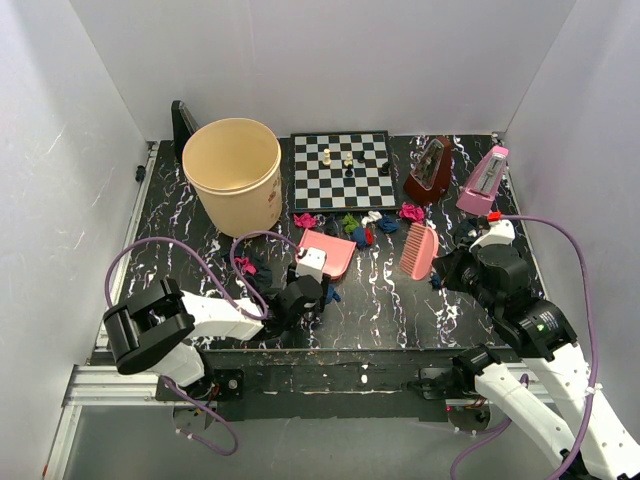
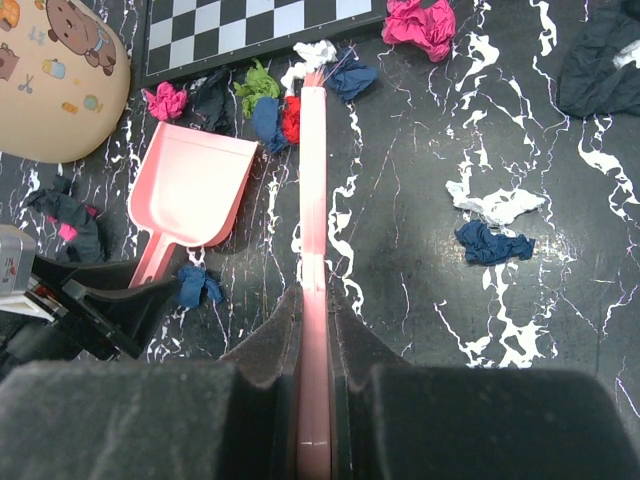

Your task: Sweep away the paper scraps from the table

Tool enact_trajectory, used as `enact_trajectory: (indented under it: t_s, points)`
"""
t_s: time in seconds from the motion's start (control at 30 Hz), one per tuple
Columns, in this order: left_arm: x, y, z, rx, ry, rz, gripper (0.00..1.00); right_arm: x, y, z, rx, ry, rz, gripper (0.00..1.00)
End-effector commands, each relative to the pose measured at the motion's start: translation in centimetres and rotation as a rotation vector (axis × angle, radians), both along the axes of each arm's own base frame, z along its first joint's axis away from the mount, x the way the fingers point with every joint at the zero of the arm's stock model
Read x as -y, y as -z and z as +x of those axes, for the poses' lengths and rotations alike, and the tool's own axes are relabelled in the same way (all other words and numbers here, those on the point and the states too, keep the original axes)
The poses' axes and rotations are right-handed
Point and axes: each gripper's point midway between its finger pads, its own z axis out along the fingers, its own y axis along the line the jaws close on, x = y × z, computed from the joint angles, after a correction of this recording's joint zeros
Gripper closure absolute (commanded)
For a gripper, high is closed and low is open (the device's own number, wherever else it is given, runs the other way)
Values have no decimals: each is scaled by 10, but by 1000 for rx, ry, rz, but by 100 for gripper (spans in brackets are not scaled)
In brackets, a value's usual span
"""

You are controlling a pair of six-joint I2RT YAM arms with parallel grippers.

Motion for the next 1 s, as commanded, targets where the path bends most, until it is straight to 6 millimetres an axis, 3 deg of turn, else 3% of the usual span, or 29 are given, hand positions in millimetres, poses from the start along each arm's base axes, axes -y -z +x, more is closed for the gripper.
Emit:
enact_trajectory:
  t_s: [0.0,0.07,0.23,0.3,0.53,0.63,0.73,0.97]
  points:
    - [-2,-11,9,62,-59,-17,54,-3,-13,6,48,-3,23,99]
    - [-2,-11,10,60,-72,-5,59,-3,-12,6,46,-2,20,99]
    - [0,-23,13,71,-86,-23,91,-1,-12,9,39,12,2,99]
    - [2,-32,13,70,-82,-27,100,3,-9,11,20,32,-25,99]
    - [6,-88,8,68,-27,-49,100,29,-14,23,-57,230,-93,99]
    - [-3,-112,1,54,-23,-45,100,27,-21,28,-105,283,-67,99]
    - [-18,-136,-4,51,-52,-64,100,7,-23,32,-179,252,-7,99]
    - [-72,-190,-11,105,-161,-97,100,-95,-26,50,-253,-105,224,99]
